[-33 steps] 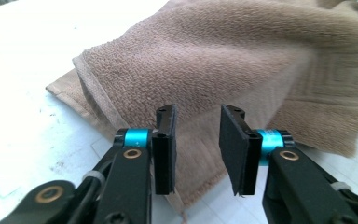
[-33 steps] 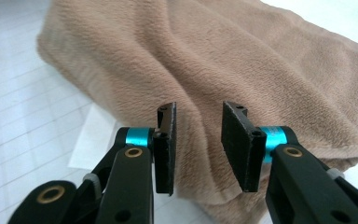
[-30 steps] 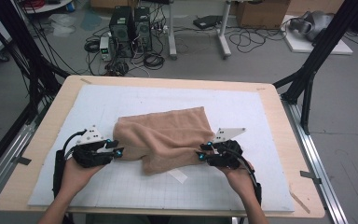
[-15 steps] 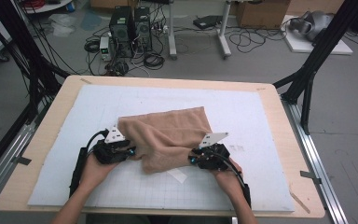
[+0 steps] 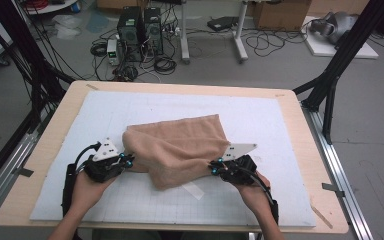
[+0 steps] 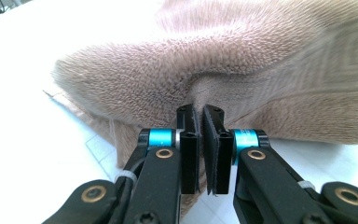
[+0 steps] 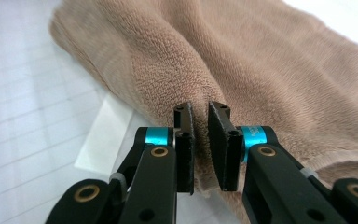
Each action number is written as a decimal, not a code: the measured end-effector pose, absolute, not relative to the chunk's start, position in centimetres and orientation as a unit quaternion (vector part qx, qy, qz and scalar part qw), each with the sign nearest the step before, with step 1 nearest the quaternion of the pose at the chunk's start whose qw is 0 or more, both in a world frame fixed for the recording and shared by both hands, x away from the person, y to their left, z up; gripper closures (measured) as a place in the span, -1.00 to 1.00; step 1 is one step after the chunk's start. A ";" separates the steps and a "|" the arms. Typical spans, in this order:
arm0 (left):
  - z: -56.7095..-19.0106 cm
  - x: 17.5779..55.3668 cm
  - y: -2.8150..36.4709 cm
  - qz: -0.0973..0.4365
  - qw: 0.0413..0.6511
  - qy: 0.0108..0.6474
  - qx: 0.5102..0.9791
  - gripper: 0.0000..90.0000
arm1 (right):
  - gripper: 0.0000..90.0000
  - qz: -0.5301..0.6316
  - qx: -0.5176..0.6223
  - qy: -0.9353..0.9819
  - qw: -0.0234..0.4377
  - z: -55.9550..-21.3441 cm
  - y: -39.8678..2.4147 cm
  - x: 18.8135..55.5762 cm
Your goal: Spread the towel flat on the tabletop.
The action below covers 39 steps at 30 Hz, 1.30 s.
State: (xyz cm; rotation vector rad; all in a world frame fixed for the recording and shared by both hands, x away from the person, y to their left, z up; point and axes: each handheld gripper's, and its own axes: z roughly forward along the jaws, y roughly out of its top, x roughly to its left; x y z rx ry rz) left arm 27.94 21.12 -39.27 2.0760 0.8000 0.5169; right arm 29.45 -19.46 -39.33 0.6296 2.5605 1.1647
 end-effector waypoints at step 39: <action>-39.6 32.3 20.7 0.178 0.411 0.360 0.818 0.50 | 0.53 0.400 0.296 0.858 0.126 -38.7 -20.6 36.0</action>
